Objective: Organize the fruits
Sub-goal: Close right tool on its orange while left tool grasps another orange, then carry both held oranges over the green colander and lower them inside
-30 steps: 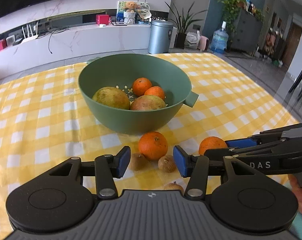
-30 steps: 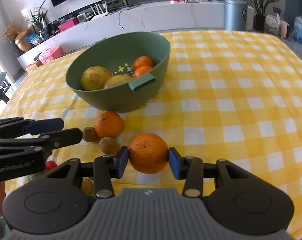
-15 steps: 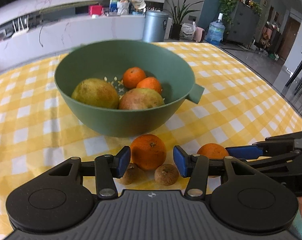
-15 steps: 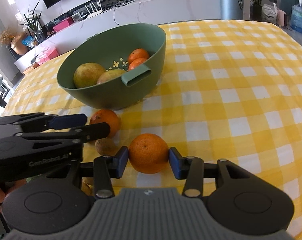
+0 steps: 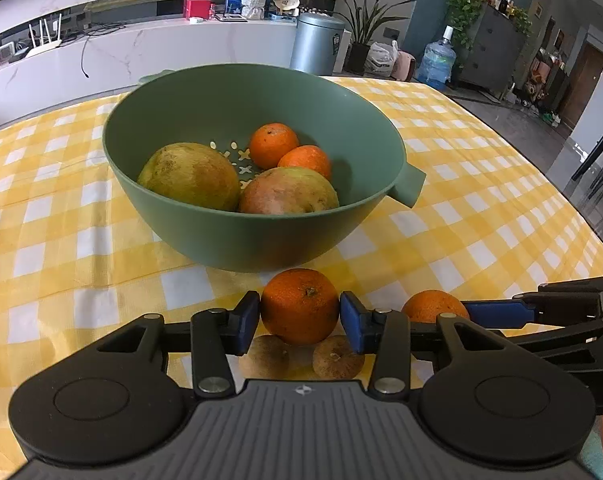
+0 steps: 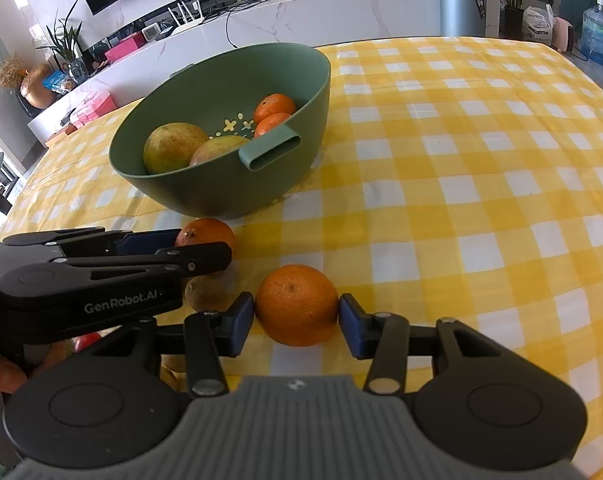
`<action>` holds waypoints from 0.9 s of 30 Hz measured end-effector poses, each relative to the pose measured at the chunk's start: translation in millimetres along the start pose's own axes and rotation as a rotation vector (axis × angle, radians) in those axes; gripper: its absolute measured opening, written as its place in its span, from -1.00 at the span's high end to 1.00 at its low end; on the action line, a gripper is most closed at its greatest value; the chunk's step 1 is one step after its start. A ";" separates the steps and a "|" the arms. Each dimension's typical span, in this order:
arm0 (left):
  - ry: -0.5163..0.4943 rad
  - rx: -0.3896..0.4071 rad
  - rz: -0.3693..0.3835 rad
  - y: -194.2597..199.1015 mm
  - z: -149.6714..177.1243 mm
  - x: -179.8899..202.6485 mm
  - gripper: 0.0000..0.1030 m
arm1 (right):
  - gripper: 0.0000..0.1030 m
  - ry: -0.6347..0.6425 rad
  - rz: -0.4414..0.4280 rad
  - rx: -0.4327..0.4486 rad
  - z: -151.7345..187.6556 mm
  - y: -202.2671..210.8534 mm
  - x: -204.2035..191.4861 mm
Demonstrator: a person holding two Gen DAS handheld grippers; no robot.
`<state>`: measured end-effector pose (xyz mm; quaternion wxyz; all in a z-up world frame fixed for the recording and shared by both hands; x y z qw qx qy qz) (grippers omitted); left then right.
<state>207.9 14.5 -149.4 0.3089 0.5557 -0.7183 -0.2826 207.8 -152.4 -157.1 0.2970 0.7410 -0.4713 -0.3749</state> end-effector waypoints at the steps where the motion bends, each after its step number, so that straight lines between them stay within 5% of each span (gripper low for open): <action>1: 0.001 0.005 -0.006 1.5 -0.5 -0.4 0.05 | 0.14 0.001 0.000 0.001 0.0 -0.1 0.0; 14: 0.032 0.090 0.045 46.4 -5.9 7.4 0.06 | 0.17 0.013 0.009 0.053 -2.8 9.7 -0.6; 27: 0.093 0.212 0.051 89.1 -22.9 7.0 0.06 | 0.17 0.102 0.002 0.200 -9.6 47.7 -23.4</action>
Point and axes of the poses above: each gripper's, at about its wrist camera, not at the fingertips, and y roughly against the way its jaws point, x to its right, z to its underside, the point moved 5 cm from there along -y, roughly the way its jaws point, and after that the axes turned 3 degrees about -z, right-handed, at the moved point
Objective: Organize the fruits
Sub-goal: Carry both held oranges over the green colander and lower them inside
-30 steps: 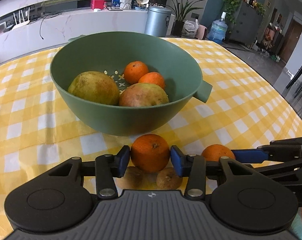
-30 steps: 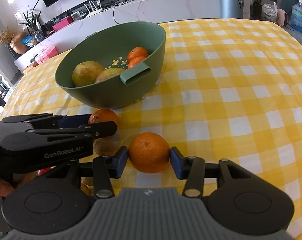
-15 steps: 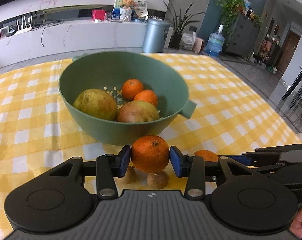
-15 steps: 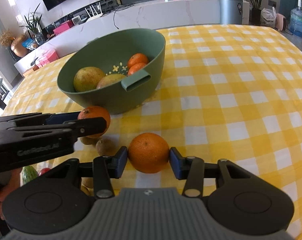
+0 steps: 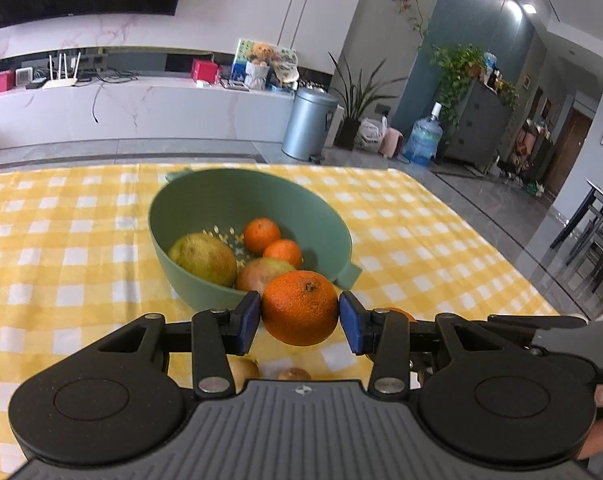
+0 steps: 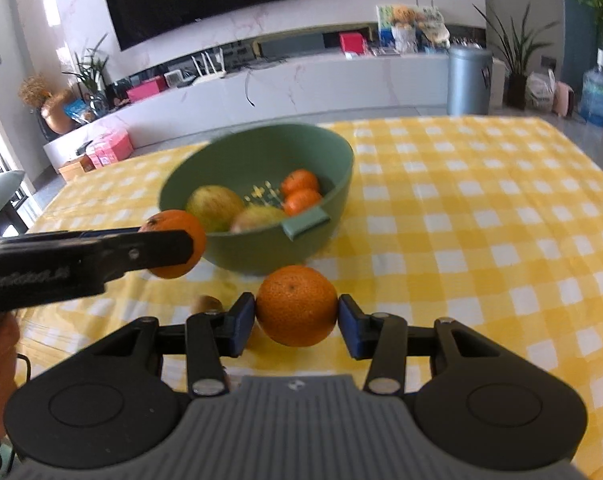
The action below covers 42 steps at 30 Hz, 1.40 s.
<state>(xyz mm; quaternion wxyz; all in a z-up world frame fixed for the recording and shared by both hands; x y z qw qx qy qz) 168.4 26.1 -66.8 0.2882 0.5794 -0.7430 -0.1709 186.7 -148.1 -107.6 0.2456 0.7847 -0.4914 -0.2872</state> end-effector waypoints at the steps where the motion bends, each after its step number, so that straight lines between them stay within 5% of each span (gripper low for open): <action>1: 0.007 0.004 -0.006 0.7 -2.7 -0.4 0.06 | 0.17 0.012 0.001 0.005 -2.3 2.0 -2.3; 17: 0.065 0.029 -0.128 26.0 -51.2 10.7 0.06 | 0.17 0.143 0.003 0.037 -53.4 27.6 -21.4; 23: 0.051 0.011 -0.168 42.7 -66.4 21.0 0.06 | 0.18 0.174 -0.039 -0.034 -83.1 37.2 -33.2; 29: 0.054 -0.024 -0.207 55.3 -93.1 11.5 0.06 | 0.18 0.285 -0.048 0.004 -106.2 45.9 -57.0; 42: 0.154 -0.125 -0.201 -39.0 -84.6 -30.5 0.06 | 0.18 0.220 -0.124 -0.061 -113.0 -31.7 -31.5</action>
Point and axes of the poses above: each gripper's, at about its wrist camera, not at the fingertips, and y roughly against the way its jaws point, x to its right, z to its underside, the point moved 5 cm from there along -y, roughly the way its jaws point, and after that the axes turned 3 degrees about -z, right-handed, at the moved point
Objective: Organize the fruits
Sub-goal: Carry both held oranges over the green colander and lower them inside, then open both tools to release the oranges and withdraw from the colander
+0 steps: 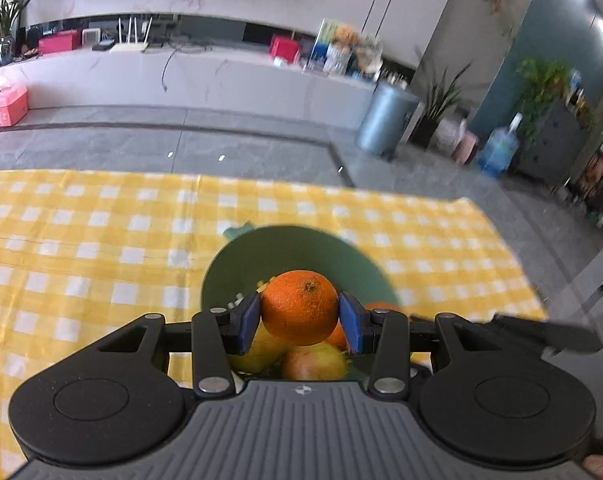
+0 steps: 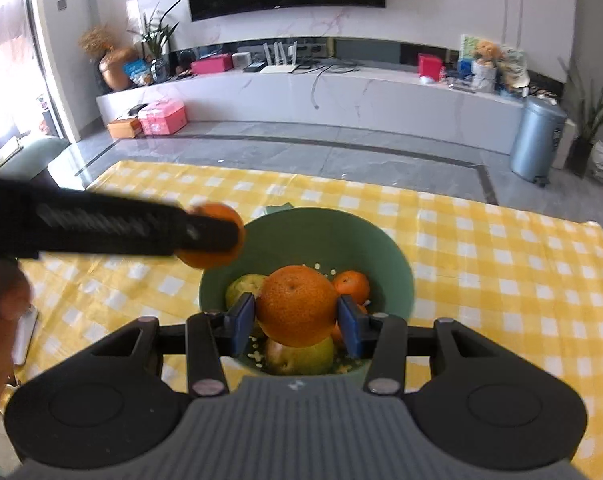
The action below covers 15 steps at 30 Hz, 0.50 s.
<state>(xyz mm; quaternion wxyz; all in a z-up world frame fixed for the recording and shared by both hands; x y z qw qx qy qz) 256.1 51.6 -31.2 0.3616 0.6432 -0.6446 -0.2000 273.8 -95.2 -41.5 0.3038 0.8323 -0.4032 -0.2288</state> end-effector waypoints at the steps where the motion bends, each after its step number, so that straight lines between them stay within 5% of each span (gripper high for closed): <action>1: -0.005 -0.009 -0.006 -7.9 0.5 -2.9 0.06 | 0.18 -0.005 -0.010 -0.003 -1.5 -8.7 2.4; 15: -0.036 -0.008 0.026 -62.7 5.3 -25.2 0.06 | 0.17 0.002 -0.003 -0.082 -0.6 -104.2 29.5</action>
Point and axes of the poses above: each gripper's, at about its wrist camera, not at the fingertips, and y roughly against the way its jaws point, x to its right, z to its underside, the point moved 5 cm from there along -y, roughly the way its jaws point, and after that the axes turned 3 degrees about -z, right-handed, at the moved point
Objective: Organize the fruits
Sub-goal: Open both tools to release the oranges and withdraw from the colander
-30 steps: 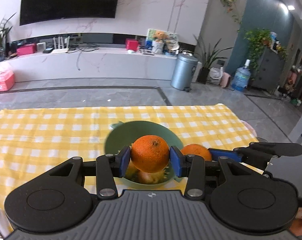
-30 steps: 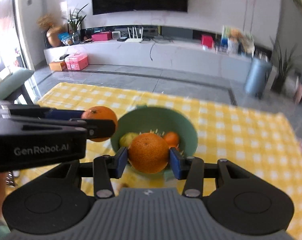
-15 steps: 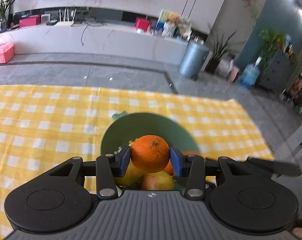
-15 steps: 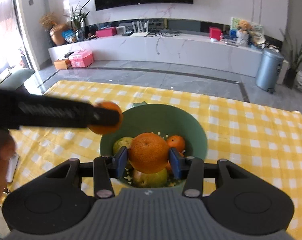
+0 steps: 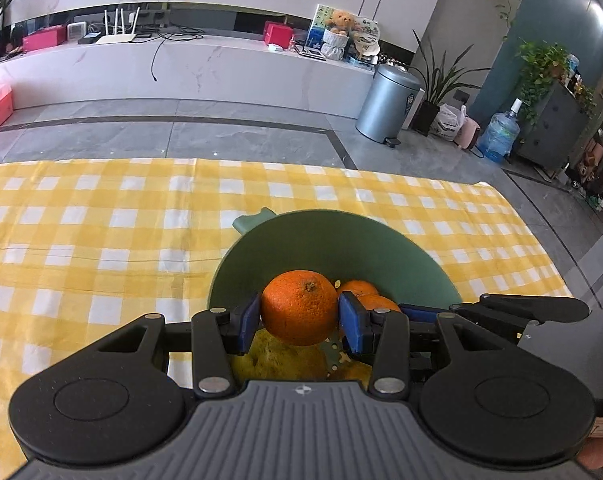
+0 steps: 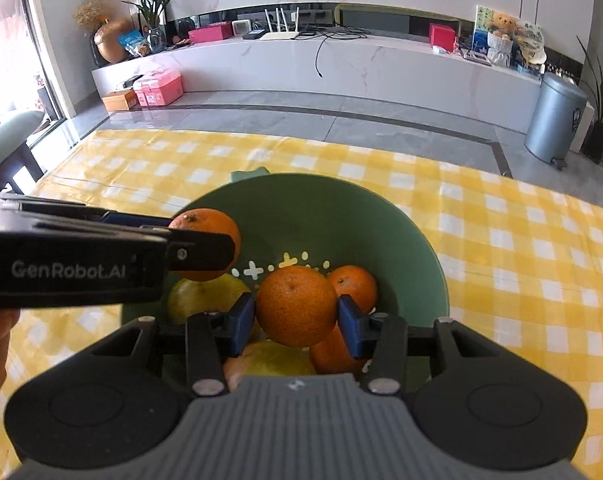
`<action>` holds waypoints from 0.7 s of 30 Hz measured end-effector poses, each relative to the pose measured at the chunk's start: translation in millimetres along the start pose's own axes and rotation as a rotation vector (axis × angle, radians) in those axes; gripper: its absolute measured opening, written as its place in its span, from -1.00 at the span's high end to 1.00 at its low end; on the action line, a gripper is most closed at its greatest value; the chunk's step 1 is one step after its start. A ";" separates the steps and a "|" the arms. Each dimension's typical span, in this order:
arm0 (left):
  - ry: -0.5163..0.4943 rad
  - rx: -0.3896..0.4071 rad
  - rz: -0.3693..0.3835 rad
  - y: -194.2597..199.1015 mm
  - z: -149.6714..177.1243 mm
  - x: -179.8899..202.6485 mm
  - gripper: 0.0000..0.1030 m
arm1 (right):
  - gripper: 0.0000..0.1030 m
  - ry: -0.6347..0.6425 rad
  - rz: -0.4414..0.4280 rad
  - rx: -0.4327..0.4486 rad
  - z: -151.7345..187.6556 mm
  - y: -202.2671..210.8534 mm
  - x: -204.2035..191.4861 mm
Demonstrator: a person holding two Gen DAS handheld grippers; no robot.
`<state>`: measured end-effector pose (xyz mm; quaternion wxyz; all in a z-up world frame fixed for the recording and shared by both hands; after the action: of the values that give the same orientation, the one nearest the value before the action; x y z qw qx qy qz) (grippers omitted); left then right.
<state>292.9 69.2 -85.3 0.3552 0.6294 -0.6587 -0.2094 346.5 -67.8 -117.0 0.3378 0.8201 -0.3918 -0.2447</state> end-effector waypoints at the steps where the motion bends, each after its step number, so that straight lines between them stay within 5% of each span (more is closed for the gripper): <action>1: -0.005 0.000 -0.004 -2.6 1.1 -0.2 0.06 | 0.17 -0.004 -0.005 -0.003 1.0 -3.8 1.3; 16: -0.125 0.039 -0.059 -6.4 7.7 12.0 0.04 | 0.17 0.040 0.008 0.020 11.7 -9.2 -5.8; 21: -0.133 0.058 -0.050 -2.2 8.3 12.8 -0.23 | 0.17 0.066 0.034 0.032 11.6 -4.1 -11.0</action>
<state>288.9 55.0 -89.7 0.2866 0.6406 -0.6706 -0.2405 334.4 -61.3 -126.1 0.3415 0.8261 -0.3983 -0.2053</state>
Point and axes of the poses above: each gripper's, at about its wrist camera, not at the fingertips, and y roughly against the way its jaws point, x to its right, z to its underside, the point moved 5 cm from there along -y, roughly the way its jaws point, and after that the axes turned 3 degrees about -z, right-handed, at the moved point
